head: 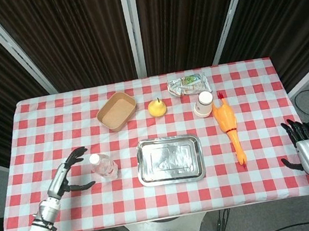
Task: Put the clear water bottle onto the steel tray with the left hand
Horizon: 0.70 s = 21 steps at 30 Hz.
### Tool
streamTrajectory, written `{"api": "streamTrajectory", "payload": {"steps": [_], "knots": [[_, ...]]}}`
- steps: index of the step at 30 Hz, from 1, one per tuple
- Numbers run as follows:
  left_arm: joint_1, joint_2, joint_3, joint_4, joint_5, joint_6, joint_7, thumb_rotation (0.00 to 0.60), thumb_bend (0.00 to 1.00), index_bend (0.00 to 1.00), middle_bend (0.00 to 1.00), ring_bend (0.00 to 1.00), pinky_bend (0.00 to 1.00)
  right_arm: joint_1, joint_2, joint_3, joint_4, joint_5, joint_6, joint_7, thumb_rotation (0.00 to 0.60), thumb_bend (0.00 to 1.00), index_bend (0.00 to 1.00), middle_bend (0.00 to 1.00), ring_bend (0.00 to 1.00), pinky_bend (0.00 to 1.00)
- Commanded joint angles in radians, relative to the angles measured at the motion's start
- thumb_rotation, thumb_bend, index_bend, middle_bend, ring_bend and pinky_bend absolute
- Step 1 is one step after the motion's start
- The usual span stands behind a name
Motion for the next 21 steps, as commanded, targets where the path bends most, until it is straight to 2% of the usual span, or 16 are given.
{"api": "streamTrajectory", "payload": {"steps": [1, 7, 13, 17, 21], "knots": [[-0.016, -0.023, -0.009, 0.014, 0.005, 0.002, 0.004, 0.600, 0.00, 0.17, 0.23, 0.15, 0.19, 0.000, 0.000, 0.000, 0.001, 0.002, -0.002, 0.001, 0.600, 0.11, 0.00, 0.00, 0.00, 0.00], [-0.050, -0.072, -0.017, 0.040, 0.015, -0.008, 0.013, 0.600, 0.00, 0.17, 0.23, 0.15, 0.19, 0.001, 0.000, 0.002, 0.007, 0.007, -0.008, 0.007, 0.600, 0.11, 0.00, 0.00, 0.00, 0.00], [-0.076, -0.087, -0.003, 0.049, 0.033, -0.024, -0.008, 0.600, 0.00, 0.17, 0.24, 0.15, 0.19, 0.001, 0.001, 0.003, 0.012, 0.010, -0.010, 0.018, 0.600, 0.11, 0.00, 0.00, 0.00, 0.00], [-0.074, -0.083, 0.011, 0.055, 0.038, -0.016, -0.036, 0.600, 0.00, 0.26, 0.30, 0.16, 0.19, 0.001, 0.002, 0.002, 0.013, 0.007, -0.009, 0.025, 0.600, 0.11, 0.00, 0.00, 0.00, 0.00], [-0.083, -0.090, 0.006, 0.066, 0.025, -0.025, -0.051, 0.600, 0.02, 0.37, 0.40, 0.23, 0.23, 0.001, 0.003, 0.004, 0.012, 0.009, -0.010, 0.026, 0.600, 0.11, 0.00, 0.00, 0.00, 0.00]]}}
